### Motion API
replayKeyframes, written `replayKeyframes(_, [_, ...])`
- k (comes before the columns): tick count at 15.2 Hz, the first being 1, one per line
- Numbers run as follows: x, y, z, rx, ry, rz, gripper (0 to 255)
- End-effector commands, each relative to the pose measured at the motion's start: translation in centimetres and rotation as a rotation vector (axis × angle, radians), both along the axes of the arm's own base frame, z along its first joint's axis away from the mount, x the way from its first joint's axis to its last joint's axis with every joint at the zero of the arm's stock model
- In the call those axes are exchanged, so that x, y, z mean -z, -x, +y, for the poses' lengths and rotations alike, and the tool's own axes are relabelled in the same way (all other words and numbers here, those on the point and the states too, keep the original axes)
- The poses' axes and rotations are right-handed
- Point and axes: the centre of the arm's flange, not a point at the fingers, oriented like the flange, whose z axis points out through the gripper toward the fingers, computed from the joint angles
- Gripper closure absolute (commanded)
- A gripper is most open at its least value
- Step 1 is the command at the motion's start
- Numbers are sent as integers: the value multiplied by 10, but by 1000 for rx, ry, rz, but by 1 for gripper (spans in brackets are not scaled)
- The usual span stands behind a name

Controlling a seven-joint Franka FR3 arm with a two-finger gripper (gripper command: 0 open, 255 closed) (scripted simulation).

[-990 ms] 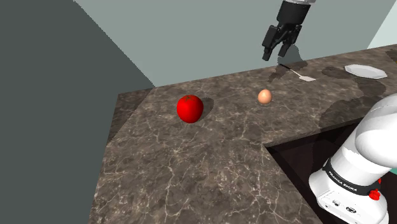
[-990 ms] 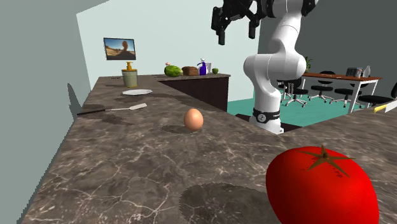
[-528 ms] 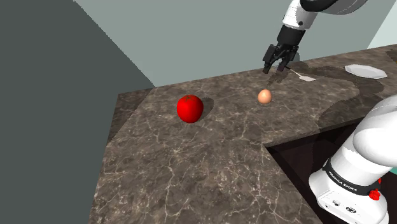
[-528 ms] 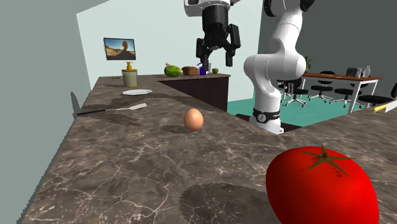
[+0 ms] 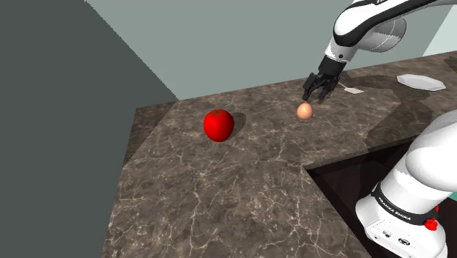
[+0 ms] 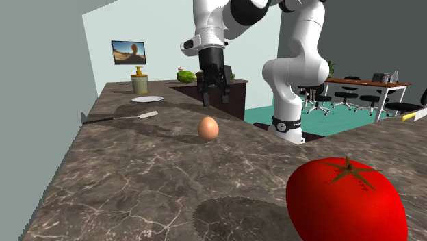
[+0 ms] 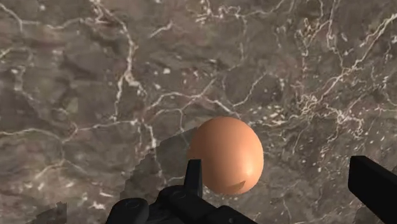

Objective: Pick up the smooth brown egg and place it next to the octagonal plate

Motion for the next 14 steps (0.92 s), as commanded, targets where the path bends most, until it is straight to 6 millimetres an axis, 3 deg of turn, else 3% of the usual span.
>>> replayKeyframes(1, [24,1,-15,23,-19,-3,0])
replayKeyframes(2, [35,0,-22,32,-29,-4,0])
replayKeyframes(9, [71,-6,-12,32,-29,-4,0])
replayKeyframes(14, [73,-7,-12,32,-29,-4,0])
